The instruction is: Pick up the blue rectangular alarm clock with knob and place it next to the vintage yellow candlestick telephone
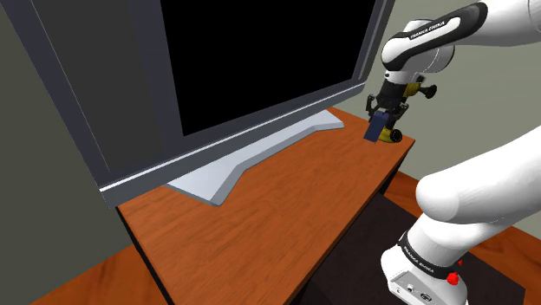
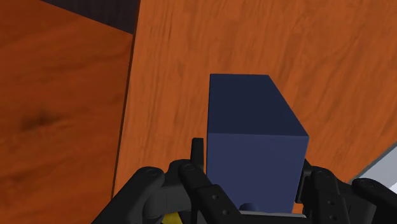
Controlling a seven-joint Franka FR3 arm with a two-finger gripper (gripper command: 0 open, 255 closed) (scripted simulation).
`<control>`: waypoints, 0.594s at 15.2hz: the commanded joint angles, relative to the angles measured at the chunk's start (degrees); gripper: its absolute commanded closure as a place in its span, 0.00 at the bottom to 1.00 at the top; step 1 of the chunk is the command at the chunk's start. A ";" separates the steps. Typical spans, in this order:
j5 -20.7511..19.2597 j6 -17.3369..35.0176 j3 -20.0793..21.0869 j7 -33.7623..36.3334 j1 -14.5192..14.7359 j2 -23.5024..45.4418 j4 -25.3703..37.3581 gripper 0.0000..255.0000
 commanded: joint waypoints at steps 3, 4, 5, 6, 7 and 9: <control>0.02 3.29 -0.19 -0.13 -0.02 1.23 -2.02 1.00; 0.03 4.14 -0.22 -0.15 -0.02 1.60 -2.50 1.00; 0.05 4.99 -0.26 -0.18 -0.02 1.99 -2.96 1.00; 0.07 5.85 -0.30 -0.20 -0.01 2.40 -3.41 1.00; 0.09 6.70 -0.34 -0.23 0.00 2.82 -3.85 1.00; 0.15 8.43 -0.41 -0.29 0.01 3.71 -4.69 1.00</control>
